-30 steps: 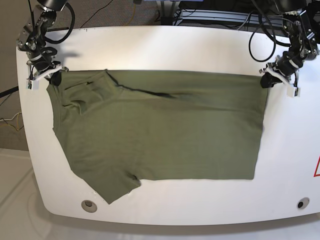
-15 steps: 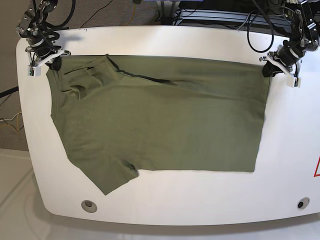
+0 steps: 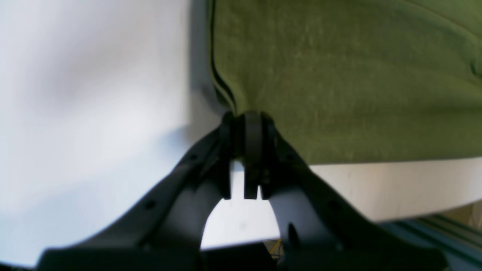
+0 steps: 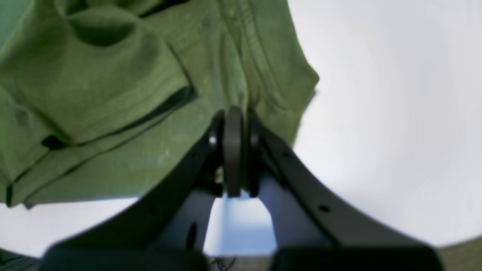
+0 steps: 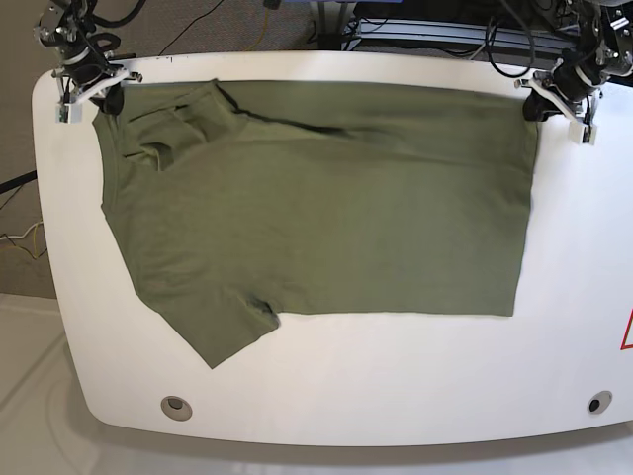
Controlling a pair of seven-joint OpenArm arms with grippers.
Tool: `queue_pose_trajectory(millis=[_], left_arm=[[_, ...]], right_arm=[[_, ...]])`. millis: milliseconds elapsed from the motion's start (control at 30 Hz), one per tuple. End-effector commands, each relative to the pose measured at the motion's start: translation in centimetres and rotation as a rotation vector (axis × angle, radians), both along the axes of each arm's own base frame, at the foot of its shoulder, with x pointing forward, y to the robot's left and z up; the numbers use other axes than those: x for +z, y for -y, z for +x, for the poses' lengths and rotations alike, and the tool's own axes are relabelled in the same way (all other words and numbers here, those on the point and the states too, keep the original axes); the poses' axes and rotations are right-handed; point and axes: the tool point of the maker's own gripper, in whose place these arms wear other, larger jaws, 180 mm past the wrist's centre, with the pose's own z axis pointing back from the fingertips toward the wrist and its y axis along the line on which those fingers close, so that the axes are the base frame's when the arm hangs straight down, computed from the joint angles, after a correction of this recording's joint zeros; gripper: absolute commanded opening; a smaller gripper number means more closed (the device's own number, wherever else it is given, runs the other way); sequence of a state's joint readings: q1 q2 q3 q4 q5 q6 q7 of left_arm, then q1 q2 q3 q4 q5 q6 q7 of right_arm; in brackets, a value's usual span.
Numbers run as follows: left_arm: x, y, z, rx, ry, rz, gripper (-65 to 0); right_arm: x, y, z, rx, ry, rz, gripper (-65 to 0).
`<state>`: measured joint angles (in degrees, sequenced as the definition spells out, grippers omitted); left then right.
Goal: Fold the T-shirt properly
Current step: 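Drag the green shirt toward the robot base with both grippers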
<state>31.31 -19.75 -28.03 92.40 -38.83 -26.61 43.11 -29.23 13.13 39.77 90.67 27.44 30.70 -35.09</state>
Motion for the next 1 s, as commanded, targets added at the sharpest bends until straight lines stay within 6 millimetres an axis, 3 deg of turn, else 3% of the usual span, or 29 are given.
queue_pose_trajectory(millis=[0,367,833,900,967], left_arm=[[0.4,-0.7,-0.2,-0.010,-0.004,0.031,-65.0],[0.0,-0.7,-0.6,-0.007,-0.021,0.028,-65.0],[0.4,-0.6,-0.2,-0.009,-0.014,0.026,-65.0],[0.4,-0.5,-0.3,-0.015,-0.027,0.029,-61.9],[0.4,-0.6,-0.3,-0.017,-0.033,0.032,-56.2]], right_arm=[[-0.3,0.4,-1.4,0.004,-0.058,-0.022,-65.0],[-0.3,0.4,-2.4,-0.007,-0.068,-0.022,-65.0],[0.4,0.6,-1.3,0.007,-0.038,-0.030,-65.0],[0.4,0.7,-1.3,0.008,-0.038,-0.030,-65.0],[0.5,0.6,-1.2,0.010,-0.035,-0.032,-60.5]])
